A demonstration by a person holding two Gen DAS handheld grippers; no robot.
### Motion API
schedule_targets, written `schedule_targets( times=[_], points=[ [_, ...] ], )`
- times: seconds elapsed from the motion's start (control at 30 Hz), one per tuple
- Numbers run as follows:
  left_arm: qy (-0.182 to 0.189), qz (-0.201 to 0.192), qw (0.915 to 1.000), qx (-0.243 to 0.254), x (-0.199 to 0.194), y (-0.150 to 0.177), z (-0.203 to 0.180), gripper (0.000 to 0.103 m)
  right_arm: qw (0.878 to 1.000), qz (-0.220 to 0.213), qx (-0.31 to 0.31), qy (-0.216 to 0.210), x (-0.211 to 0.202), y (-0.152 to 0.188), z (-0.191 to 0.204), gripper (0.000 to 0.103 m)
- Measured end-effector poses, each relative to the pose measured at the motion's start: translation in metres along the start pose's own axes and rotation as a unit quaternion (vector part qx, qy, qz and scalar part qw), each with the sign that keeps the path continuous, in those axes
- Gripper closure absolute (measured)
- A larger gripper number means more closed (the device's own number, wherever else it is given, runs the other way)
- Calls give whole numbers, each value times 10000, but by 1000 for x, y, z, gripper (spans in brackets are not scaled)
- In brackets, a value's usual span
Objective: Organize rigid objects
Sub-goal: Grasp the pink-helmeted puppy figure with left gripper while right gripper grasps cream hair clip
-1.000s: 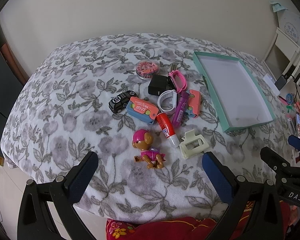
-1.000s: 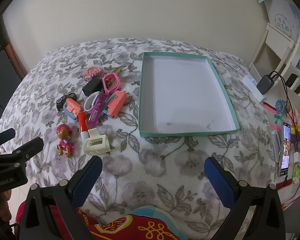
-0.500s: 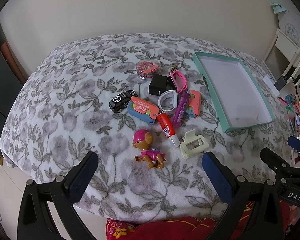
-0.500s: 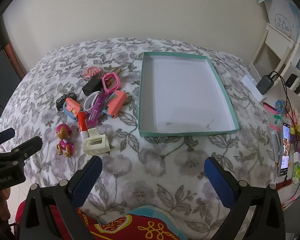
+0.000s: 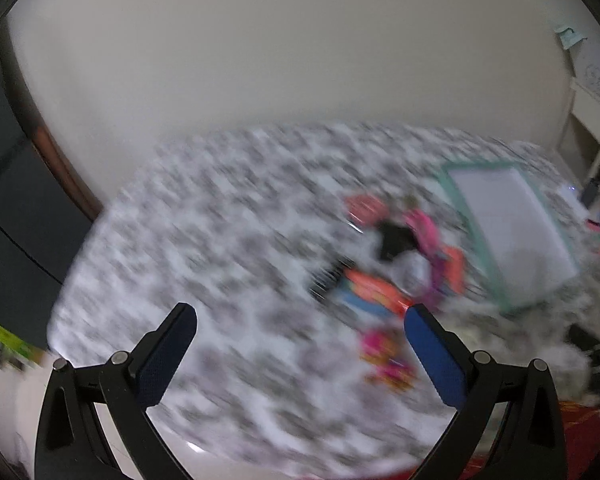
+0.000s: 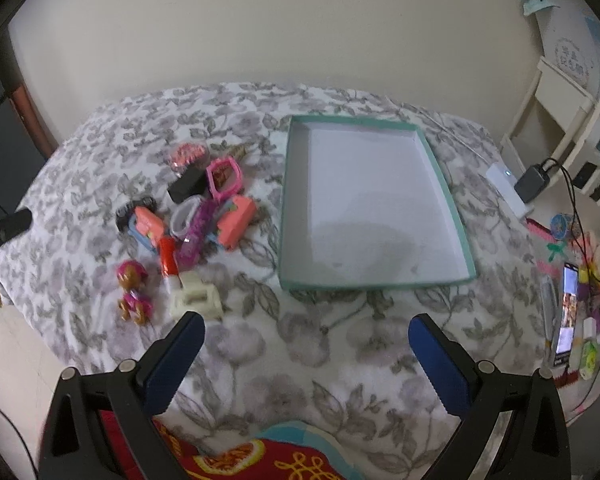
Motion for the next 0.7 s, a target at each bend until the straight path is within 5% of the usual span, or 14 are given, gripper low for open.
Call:
schedule_targets(
  times=[0.17,0.3,0.7],
  points=[
    [-126,-42,9993,-359,13,-18,46,0,9997,36,-23,-224,1,-31,15,0],
    [302,171,9948,-954,31,-19,67,0,9986,196,-102,-471,20,-49,34,0],
    [1221,1653,9674,-1477,129,22,0,0,9902,1125,-688,-453,103,-42,89,4]
  ],
)
Point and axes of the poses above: each gripper's, at about its wrist camera, not at the fingertips, and x roughly the way its jaws point, z to its left, y to its underside, the point moved 2 cm from there along x, roughly the way its jaws point, and after that the axes turned 7 degrees about z, right-handed, at the moved point
